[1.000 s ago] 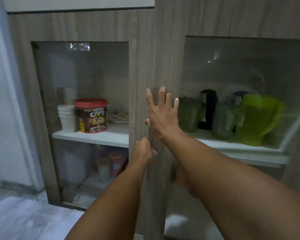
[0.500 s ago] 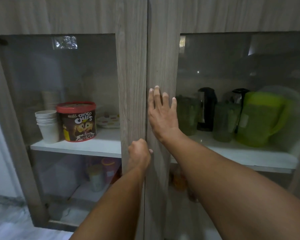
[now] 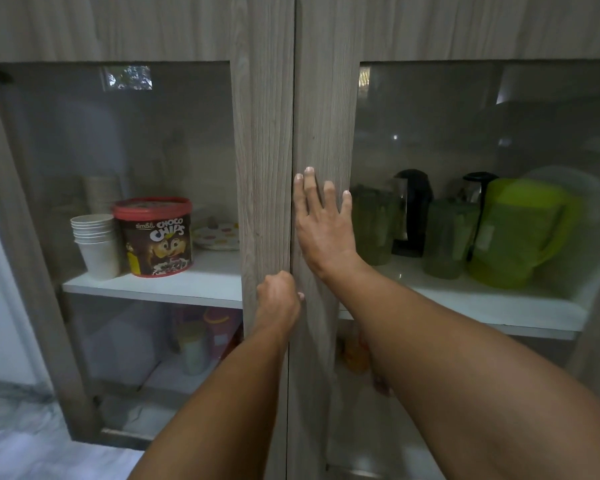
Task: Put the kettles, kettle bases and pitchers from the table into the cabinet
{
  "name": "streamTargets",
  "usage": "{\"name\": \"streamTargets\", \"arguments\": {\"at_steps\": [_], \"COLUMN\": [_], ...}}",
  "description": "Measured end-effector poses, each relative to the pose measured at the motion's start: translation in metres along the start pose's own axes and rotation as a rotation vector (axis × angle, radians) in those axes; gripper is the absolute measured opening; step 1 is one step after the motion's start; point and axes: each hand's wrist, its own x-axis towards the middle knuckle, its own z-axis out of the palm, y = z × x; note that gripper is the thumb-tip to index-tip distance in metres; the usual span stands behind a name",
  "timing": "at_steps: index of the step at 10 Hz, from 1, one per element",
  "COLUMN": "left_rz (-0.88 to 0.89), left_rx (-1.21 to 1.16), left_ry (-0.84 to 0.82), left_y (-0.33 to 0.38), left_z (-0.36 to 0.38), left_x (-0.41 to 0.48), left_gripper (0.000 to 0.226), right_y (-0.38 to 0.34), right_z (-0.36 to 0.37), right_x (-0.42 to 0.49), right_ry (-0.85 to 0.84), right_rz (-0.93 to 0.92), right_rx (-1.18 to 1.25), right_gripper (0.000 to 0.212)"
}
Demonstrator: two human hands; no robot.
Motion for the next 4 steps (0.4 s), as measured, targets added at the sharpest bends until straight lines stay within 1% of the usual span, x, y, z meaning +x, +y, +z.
{"name": "streamTargets", "arguments": {"at_steps": [2,3,4], "left_rz": [0.032,0.034,0.033], "left_rx": [0.087,0.083,0.089], "left_ry": [-0.044,-0.019,-0.002], "left_y": [0.0,-0.001,-0.009], "left_z": [-0.006,-0.016,-0.02], "left_x": [-0.006,-0.016,-0.031], "left_gripper": [0.027,0.023,0.019], "right_y": [0.004,0.011,0.019], "right_z": [-0.007,-0.019,-0.035], "right_x": [0.0,-0.001,-0.006], "right_ry": [-0.04,-0.072,-0.084], "right_rz": [-0.029,-0.078,-0.049], "right_rx": [0.011,0.088,0.292], "right_gripper": [0.121,0.112,0.078]}}
